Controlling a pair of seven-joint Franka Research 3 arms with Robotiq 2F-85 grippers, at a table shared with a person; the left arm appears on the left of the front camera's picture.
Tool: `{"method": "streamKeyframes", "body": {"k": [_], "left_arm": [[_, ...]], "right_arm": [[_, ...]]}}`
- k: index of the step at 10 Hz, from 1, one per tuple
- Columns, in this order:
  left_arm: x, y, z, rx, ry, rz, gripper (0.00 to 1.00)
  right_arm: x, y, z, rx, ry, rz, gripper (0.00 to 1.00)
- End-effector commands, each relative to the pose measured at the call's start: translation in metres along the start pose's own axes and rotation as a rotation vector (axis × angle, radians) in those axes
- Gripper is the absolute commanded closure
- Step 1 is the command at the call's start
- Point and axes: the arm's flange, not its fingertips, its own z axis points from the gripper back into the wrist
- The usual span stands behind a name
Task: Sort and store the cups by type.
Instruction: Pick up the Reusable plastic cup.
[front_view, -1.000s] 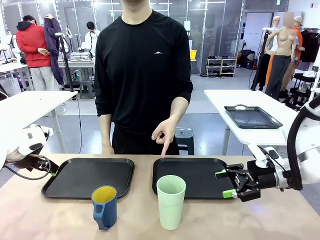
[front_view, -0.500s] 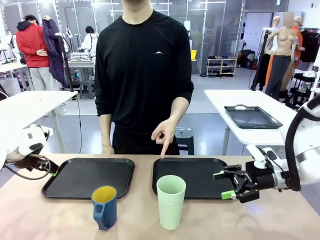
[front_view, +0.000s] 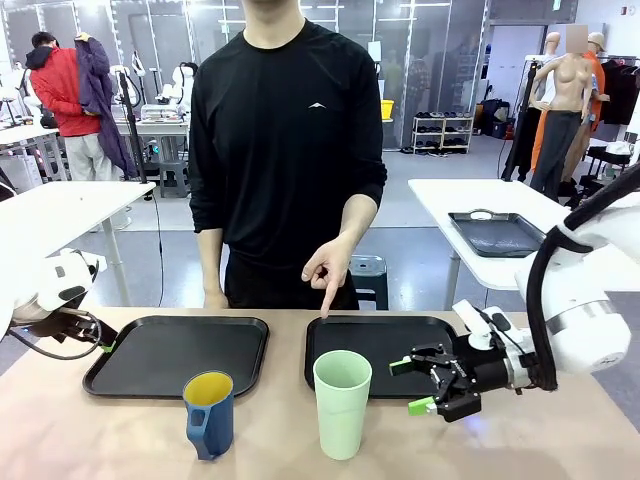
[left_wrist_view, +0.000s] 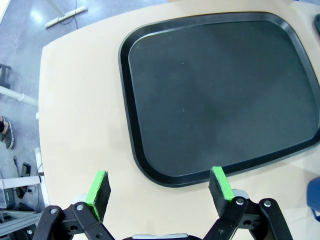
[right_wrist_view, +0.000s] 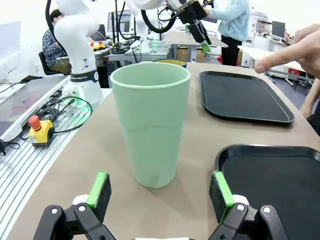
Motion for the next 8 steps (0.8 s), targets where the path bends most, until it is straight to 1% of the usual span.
{"method": "streamKeyframes", "body": {"k": [1,6,8], "left_arm": [[0.0,0.0,0.0,0.003,0.004,-0.007,0.0],[0.0,0.0,0.0,0.003,0.004,-0.007,0.0],[0.0,0.0,0.0,0.003,0.004,-0.007,0.0]], "right_arm": [[-0.006,-0.009,-0.018,0.007,-0.018,0.039,0.0],[-0.015,-0.019,-0.054,0.033,-0.081,0.055,0.0],[-0.016,-0.02,-0.064,0.045,-0.086,0.056,0.0]]}}
